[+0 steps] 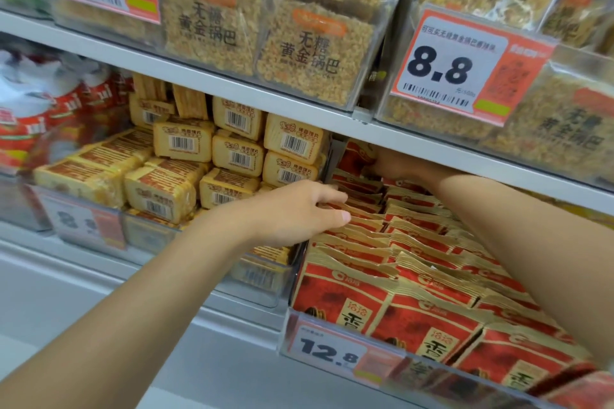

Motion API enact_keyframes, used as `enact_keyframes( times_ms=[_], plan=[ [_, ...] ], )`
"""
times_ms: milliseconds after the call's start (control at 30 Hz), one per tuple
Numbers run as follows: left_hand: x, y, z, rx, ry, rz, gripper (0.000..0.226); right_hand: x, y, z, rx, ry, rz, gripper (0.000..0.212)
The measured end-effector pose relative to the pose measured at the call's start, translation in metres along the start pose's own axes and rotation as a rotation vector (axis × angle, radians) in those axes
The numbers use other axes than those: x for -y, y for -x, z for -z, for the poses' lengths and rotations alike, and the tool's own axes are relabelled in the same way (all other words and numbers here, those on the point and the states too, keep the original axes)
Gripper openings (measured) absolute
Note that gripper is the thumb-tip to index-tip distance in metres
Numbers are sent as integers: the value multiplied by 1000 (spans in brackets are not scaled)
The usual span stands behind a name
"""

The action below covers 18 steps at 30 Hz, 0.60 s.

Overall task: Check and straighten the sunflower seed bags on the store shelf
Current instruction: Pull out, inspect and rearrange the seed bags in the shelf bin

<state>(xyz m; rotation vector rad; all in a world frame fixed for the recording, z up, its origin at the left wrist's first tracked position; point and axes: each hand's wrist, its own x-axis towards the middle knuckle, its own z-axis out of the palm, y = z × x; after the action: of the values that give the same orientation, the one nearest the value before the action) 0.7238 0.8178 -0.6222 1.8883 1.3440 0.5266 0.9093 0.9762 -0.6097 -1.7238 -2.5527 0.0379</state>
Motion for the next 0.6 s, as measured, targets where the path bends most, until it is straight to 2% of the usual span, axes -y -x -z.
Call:
enact_keyframes(
  times_ms=[100, 200, 333, 433, 533, 600],
  plan=[
    [-3, 0, 0, -85, -15, -34, 43, -4, 1, 2, 0, -31, -6, 27],
    [-3, -2, 1, -177, -70, -74, 37, -5, 9, 3, -7, -204, -13, 30],
    [3, -4, 2, -218, -82, -95, 30, -4, 29, 5, -244, -312, 112, 36],
    [7, -7, 3, -247, -120, -94, 26, -7, 38, 6, -166, -292, 204, 31],
    [5, -10, 3, -277, -186, -112, 28, -12, 35, 0, -58, -95, 196, 30],
    [5, -10, 5, -274, -230, -119, 29, -11, 32, -3, -36, -82, 191, 28]
  ],
)
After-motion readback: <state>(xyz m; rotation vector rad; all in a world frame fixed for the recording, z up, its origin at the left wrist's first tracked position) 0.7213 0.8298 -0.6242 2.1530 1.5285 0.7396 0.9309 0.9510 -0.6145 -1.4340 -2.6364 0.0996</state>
